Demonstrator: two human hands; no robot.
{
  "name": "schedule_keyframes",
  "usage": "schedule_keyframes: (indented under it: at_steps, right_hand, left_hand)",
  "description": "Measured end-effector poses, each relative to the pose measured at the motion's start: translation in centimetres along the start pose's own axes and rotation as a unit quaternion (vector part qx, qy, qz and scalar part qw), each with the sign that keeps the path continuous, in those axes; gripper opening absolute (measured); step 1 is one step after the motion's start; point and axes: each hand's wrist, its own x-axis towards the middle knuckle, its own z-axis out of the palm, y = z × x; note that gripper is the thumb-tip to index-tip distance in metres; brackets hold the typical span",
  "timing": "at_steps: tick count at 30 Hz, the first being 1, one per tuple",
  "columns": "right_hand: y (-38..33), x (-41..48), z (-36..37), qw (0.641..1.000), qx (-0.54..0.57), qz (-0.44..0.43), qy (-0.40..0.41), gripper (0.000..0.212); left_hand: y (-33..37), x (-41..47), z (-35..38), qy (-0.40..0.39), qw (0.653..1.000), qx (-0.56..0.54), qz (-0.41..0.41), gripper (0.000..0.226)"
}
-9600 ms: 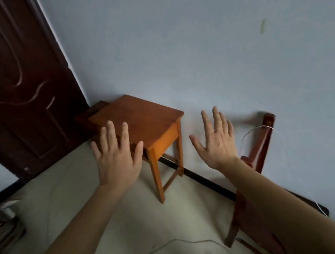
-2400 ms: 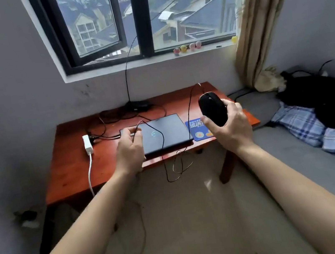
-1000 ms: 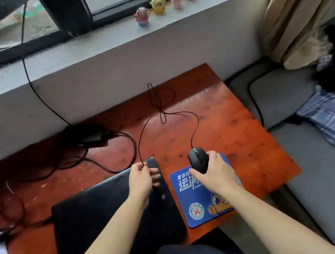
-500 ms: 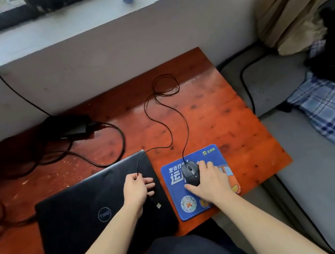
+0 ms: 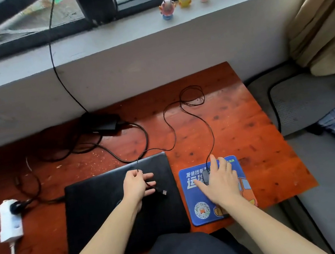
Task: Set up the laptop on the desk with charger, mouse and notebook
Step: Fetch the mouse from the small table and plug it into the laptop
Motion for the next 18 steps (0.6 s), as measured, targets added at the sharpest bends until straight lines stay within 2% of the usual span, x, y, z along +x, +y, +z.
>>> schedule_keyframes:
  at_steps: [3, 4, 6, 7, 10, 12, 13, 15, 18]
  right_hand:
    - [-3.0, 0.8, -0.9, 0.988, 0.111, -0.106, 0.016, 0.072]
    - [-4.4, 1.1, -1.0, 0.979, 0.159, -0.128, -0.005, 0.063]
    - [-7.6, 1.7, -1.4, 0.948, 0.276, -0.121, -0.104, 0.050]
    - [-9.2, 1.8, -1.8, 0.918, 0.352, -0.081, -0.166, 0.048]
    - [-13.5, 1.9, -2.4, 0.769, 0.552, 0.050, -0.318, 0.046]
    - [-15.9, 2.0, -2.3, 0.689, 0.631, 0.081, -0.346, 0.045]
    - [-17.3, 2.0, -2.3, 0.667, 0.656, 0.088, -0.341, 0.043]
    - [-19.4, 2.2, -2.7, 0.661, 0.683, 0.081, -0.300, 0.032]
    - [-22.7, 2.2, -3.6, 0.692, 0.681, 0.028, -0.238, 0.018]
  left_hand:
    - [0.8, -0.7, -2.4, 0.032, 0.999, -0.021, 0.023, 0.016]
    - [0.9, -0.8, -3.3, 0.043, 0.998, -0.025, 0.032, 0.016]
    - [0.9, -1.2, -5.4, 0.071, 0.995, -0.023, 0.062, 0.016]
    - [0.7, -1.4, -6.3, 0.081, 0.993, -0.007, 0.084, 0.016]
    - [0.1, -2.0, -9.0, 0.080, 0.986, 0.044, 0.143, 0.018]
    - [-0.7, -2.5, -10.9, 0.076, 0.982, 0.063, 0.162, 0.019]
    - [-1.2, -2.6, -12.0, 0.079, 0.980, 0.072, 0.168, 0.020]
    - [-2.0, -2.6, -13.9, 0.094, 0.975, 0.091, 0.178, 0.021]
    - [-3.2, -2.3, -16.5, 0.123, 0.969, 0.115, 0.180, 0.019]
